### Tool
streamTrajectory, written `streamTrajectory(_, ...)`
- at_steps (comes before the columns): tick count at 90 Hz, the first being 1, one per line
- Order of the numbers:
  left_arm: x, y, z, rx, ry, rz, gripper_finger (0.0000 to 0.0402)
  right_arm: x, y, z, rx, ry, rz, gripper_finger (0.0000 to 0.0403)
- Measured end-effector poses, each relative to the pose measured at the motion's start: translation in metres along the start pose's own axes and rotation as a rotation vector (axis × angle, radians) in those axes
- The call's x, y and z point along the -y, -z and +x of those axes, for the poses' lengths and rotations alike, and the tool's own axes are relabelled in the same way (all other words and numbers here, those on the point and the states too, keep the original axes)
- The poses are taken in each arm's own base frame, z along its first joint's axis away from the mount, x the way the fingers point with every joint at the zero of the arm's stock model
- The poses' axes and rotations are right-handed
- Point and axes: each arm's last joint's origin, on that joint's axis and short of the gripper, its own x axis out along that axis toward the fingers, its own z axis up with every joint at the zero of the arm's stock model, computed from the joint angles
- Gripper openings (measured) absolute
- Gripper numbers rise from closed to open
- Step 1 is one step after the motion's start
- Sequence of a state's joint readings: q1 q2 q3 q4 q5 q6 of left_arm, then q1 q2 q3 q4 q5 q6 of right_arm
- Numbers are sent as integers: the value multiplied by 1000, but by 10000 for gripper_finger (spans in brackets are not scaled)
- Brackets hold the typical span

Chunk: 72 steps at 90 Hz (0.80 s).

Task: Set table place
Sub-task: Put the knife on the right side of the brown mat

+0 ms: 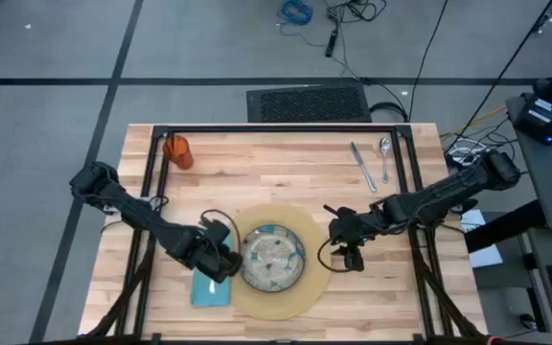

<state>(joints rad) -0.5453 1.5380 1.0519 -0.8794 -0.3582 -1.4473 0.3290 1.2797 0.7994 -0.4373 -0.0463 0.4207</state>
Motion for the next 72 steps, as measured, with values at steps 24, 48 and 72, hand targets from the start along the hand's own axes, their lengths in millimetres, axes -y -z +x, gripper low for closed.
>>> streamTrajectory(24, 19, -14, 6, 281, 141, 29, 50, -11, -21, -3, 306, 89, -50, 134)
streamTrajectory(48, 40, -46, -3, 711, 75, 420, 50, -13, -45, -15, 644, 240, -1, 134)
streamTrajectory(72, -17, -154, 30, 718, -344, 393, 50, 79, -66, -29, 684, 593, 226, 134)
